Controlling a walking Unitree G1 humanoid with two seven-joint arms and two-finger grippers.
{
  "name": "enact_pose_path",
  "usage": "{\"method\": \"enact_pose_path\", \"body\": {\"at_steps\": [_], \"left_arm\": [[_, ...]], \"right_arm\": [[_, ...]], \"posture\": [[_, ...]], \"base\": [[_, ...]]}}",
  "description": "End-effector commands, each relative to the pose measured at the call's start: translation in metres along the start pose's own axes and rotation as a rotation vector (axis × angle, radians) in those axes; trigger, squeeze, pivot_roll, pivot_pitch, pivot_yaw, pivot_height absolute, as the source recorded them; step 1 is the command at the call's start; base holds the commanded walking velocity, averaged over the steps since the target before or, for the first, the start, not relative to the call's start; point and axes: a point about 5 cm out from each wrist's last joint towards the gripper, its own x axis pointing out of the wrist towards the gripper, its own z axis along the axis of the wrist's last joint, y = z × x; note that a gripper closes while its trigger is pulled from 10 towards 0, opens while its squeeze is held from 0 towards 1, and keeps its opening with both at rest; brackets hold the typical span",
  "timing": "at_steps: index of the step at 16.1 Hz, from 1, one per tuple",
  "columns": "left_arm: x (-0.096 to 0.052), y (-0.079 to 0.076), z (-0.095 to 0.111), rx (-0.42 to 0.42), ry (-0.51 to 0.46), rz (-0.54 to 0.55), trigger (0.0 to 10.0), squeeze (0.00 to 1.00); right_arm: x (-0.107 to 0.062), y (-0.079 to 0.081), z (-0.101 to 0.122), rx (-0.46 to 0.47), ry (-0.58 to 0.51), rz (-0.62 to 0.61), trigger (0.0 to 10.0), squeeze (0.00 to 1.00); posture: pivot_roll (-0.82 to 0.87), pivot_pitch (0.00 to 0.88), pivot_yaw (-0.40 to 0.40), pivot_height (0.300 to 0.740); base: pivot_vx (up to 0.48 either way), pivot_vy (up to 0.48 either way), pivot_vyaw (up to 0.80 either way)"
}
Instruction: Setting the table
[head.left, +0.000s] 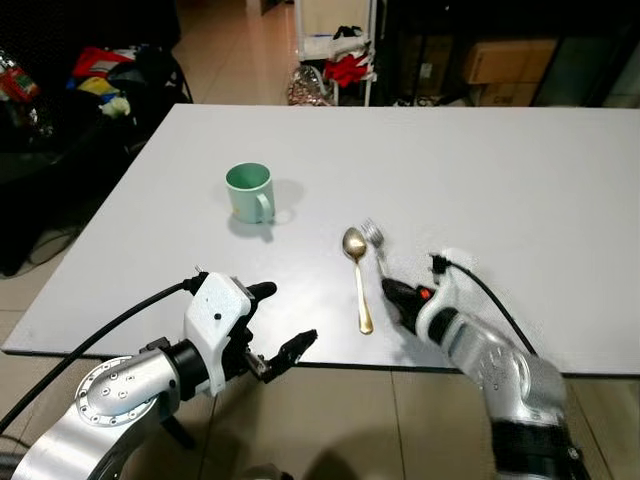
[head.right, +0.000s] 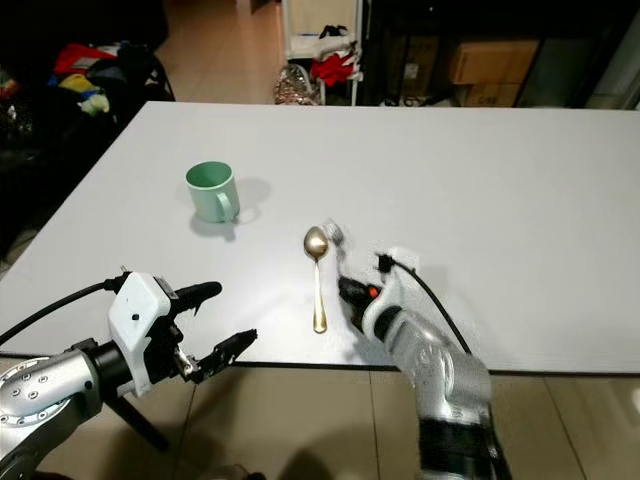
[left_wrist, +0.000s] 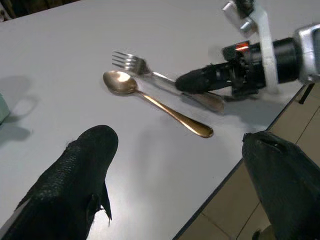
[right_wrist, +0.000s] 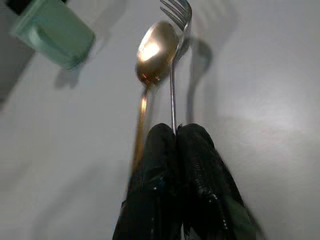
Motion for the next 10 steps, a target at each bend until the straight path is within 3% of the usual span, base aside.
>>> {"method": "enact_pose_path", "body": {"at_steps": [1, 2, 3, 4, 7, 10], "left_arm": [[-0.001, 0.003, 0.000, 0.011, 0.009, -0.002, 10.0, 0.00], [-0.001, 0.004, 0.000, 0.014, 0.012, -0.003, 10.0, 0.00], [-0.002, 0.004, 0.000, 0.016, 0.015, -0.004, 10.0, 0.00], [-0.003, 0.004, 0.000, 0.018, 0.017, -0.003, 10.0, 0.00], [-0.003, 0.004, 0.001, 0.017, 0.016, -0.002, 10.0, 0.00], [-0.003, 0.004, 0.002, 0.016, 0.012, 0.000, 10.0, 0.00]], "right_arm": [[0.004, 0.001, -0.002, 0.038, 0.007, 0.024, 0.0, 0.00], [0.006, 0.000, -0.002, 0.036, 0.026, 0.020, 0.5, 0.00], [0.007, -0.002, -0.003, 0.008, 0.059, -0.009, 9.1, 0.00], [0.007, -0.005, 0.000, 0.013, 0.065, -0.035, 10.0, 0.00], [0.001, -0.013, 0.001, 0.047, 0.093, -0.096, 10.0, 0.00], [-0.014, -0.015, 0.007, 0.029, 0.052, -0.123, 10.0, 0.00]], "posture": [[0.09, 0.000, 0.074, 0.740], [0.09, 0.000, 0.074, 0.740], [0.10, 0.000, 0.074, 0.740], [0.10, 0.000, 0.071, 0.740], [0.10, 0.000, 0.064, 0.740], [0.10, 0.000, 0.062, 0.740]], "base": [[0.000, 0.000, 0.00], [0.000, 0.000, 0.00], [0.000, 0.000, 0.00], [0.000, 0.000, 0.00], [0.000, 0.000, 0.00], [0.000, 0.000, 0.00]]}}
